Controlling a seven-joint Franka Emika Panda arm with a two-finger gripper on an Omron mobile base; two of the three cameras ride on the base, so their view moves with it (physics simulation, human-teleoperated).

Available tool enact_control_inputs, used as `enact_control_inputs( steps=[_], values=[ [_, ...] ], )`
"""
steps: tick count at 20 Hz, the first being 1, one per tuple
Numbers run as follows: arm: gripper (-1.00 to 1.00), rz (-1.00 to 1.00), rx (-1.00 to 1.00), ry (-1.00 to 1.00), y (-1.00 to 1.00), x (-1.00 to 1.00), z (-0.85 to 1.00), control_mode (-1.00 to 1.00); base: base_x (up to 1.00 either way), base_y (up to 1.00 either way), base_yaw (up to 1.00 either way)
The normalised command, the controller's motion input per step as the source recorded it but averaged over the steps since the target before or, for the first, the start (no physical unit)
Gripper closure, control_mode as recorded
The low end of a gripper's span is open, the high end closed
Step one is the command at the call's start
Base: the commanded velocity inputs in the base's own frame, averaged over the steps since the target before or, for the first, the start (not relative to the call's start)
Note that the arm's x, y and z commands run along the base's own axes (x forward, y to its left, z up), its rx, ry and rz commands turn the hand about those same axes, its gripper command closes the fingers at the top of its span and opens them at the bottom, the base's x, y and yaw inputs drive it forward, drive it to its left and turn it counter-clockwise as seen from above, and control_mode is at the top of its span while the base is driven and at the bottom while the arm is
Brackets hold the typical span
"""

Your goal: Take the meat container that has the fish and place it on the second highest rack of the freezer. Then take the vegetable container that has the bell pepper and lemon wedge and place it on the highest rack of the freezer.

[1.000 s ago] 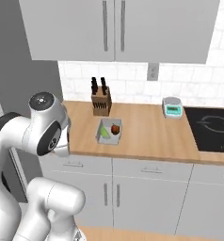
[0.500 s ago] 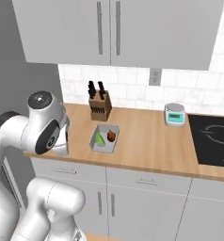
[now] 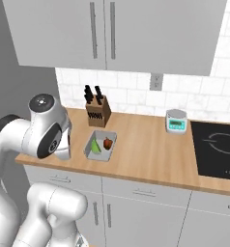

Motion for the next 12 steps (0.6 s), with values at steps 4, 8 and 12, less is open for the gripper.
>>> enact_control_inputs(
  steps=[4, 8, 12],
  values=[
    [-1.0, 0.0, 0.0, 0.0, -0.06, 0.0, -0.31, -1.0, 0.02, 0.0, 0.01],
    [-1.0, -0.09, 0.0, 0.0, -0.34, 0.0, -0.37, -1.0, 0.0, 0.0, 0.0],
    [-1.0, -0.24, 0.04, 0.02, -0.15, 0.02, -0.45, -1.0, 0.0, 0.0, 0.0]
  ],
)
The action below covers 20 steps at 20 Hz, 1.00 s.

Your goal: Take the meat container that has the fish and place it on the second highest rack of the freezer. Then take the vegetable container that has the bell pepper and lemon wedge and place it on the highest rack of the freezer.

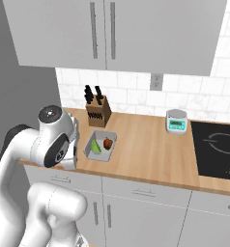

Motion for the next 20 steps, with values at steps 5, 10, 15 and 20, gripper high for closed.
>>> enact_control_inputs(
  steps=[5, 10, 15, 20],
  values=[
    [-1.0, -0.18, 0.21, 0.1, -0.05, 0.11, -0.38, -1.0, 0.0, 0.0, 0.0],
    [-1.0, 0.04, 0.09, 0.14, -0.1, 0.41, -0.01, -1.0, 0.0, 0.0, 0.0],
    [-1.0, 0.06, 0.0, 0.18, -0.01, 0.39, -0.09, -1.0, 0.0, 0.0, 0.0],
    [-1.0, 0.08, 0.01, 0.03, -0.14, 0.23, -0.25, -1.0, 0.0, 0.0, 0.0]
  ],
)
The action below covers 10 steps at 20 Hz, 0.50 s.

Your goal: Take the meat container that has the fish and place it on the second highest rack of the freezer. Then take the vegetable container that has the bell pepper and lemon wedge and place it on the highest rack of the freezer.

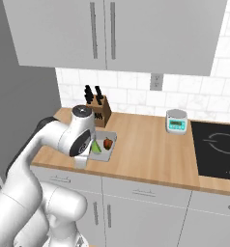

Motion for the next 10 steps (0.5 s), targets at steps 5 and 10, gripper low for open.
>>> enact_control_inputs(
  steps=[5, 10],
  values=[
    [-1.0, 0.04, 0.01, 0.0, -0.07, 0.28, -0.27, -1.0, 0.0, 0.0, 0.0],
    [-1.0, 0.0, 0.0, 0.0, 0.0, 0.39, -0.23, -1.0, 0.0, 0.0, 0.0]
  ],
)
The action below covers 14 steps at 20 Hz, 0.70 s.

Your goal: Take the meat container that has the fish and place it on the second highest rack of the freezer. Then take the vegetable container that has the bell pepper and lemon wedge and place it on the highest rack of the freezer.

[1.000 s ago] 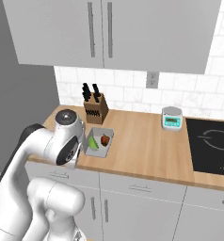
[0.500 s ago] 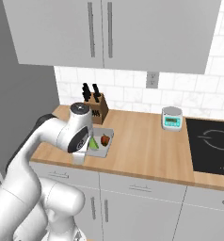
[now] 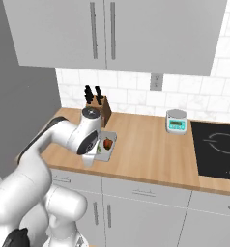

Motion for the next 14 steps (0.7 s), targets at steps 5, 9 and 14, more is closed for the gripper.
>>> enact_control_inputs(
  steps=[5, 9, 14],
  values=[
    [-1.0, 0.0, 0.0, 0.0, 0.0, 0.36, -0.19, -1.0, 0.0, 0.0, 0.0],
    [-1.0, 0.0, 0.0, 0.04, 0.0, 0.34, -0.24, -1.0, 0.0, 0.0, 0.0],
    [-1.0, 0.0, 0.0, 0.06, 0.0, 0.3, -0.28, -1.0, 0.0, 0.0, 0.0]
  ],
)
